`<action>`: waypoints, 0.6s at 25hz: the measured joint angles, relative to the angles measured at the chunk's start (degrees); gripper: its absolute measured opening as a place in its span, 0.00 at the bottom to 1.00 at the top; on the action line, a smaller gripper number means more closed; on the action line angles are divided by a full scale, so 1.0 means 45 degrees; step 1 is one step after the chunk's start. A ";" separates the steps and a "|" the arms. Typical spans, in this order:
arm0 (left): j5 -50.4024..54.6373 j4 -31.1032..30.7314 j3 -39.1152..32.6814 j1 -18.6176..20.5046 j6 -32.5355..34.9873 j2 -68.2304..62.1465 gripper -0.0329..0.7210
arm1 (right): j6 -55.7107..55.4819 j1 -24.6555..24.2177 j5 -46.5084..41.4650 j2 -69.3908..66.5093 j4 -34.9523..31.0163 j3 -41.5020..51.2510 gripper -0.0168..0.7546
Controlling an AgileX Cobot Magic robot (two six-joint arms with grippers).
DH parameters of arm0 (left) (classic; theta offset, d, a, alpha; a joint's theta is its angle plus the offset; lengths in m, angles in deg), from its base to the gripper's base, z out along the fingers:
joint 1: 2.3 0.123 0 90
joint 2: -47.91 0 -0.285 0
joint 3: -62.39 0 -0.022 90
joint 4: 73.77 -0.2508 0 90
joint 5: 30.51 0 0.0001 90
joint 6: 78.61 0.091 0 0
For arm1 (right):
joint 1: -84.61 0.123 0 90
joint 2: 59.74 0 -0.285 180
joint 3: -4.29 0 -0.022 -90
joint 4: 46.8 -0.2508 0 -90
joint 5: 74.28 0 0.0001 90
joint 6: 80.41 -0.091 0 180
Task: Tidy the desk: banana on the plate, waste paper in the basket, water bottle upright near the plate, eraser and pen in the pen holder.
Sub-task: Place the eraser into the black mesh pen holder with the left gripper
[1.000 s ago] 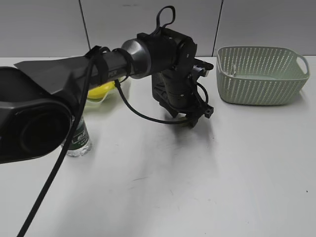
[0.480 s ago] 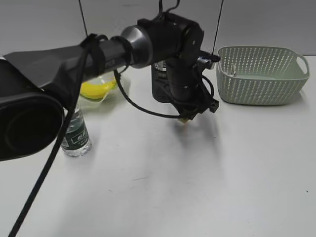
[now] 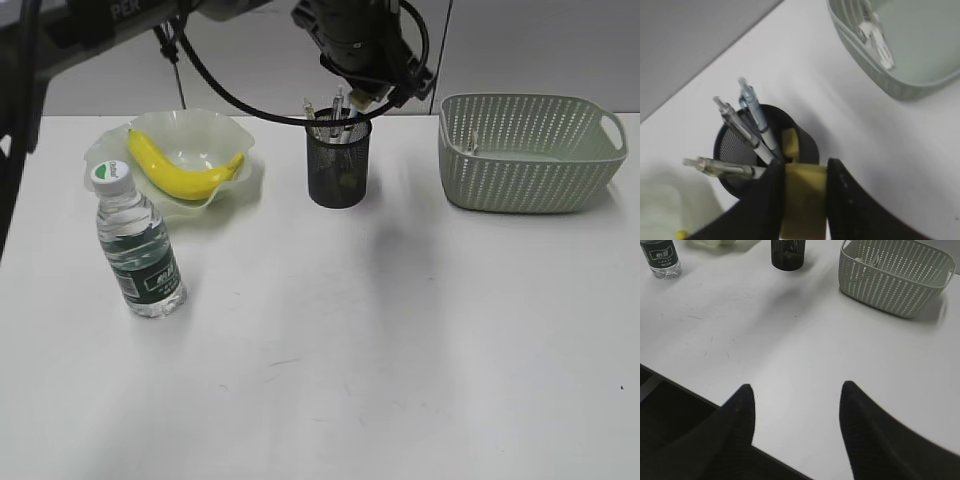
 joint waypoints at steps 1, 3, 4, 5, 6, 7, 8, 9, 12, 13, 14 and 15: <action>-0.0170 -0.0071 0.0000 0.0098 0.0011 0.0000 0.29 | 0.0000 0.0000 0.0000 0.0000 0.0000 0.0000 0.59; -0.0490 -0.0069 -0.0053 0.0307 0.0010 -0.0064 0.29 | 0.0000 0.0000 0.0000 0.0000 0.0000 0.0000 0.59; -0.0779 0.0025 -0.0082 0.0436 0.0010 -0.0078 0.29 | 0.0000 0.0000 0.0000 0.0000 0.0000 0.0000 0.59; -0.1129 0.0128 -0.0110 0.0591 0.0010 -0.0117 0.29 | 0.0000 0.0000 0.0000 0.0000 0.0000 0.0000 0.59; -0.1455 0.0179 -0.0114 0.0715 0.0010 -0.0149 0.29 | 0.0000 0.0000 0.0000 0.0000 0.0000 0.0000 0.59; -0.1673 0.0201 -0.0114 0.0876 0.0010 -0.0230 0.29 | 0.0000 0.0000 0.0000 0.0000 0.0000 0.0000 0.59; -0.1895 0.0225 -0.0114 0.1026 0.0010 -0.0299 0.29 | 0.0000 0.0000 0.0000 0.0000 0.0000 0.0000 0.59; -0.2040 0.0329 -0.0114 0.1174 0.0010 -0.0388 0.29 | 0.0000 0.0000 0.0000 0.0000 0.0000 0.0000 0.59; -0.2063 0.1073 -0.0124 0.1570 0.0010 -0.0663 0.29 | 0.0000 0.0000 0.0000 0.0000 0.0000 0.0000 0.59; -0.1977 0.1336 -0.0124 0.1661 0.0010 -0.0782 0.29 | 0.0000 0.0000 0.0000 0.0000 0.0000 0.0000 0.59; -0.1906 0.1603 -0.0124 0.1732 0.0010 -0.0862 0.29 | 0.0000 0.0000 0.0000 0.0000 0.0000 0.0000 0.59; -0.1788 0.1782 -0.0124 0.1785 0.0010 -0.0942 0.29 | 0.0000 0.0000 0.0000 0.0000 0.0000 0.0000 0.59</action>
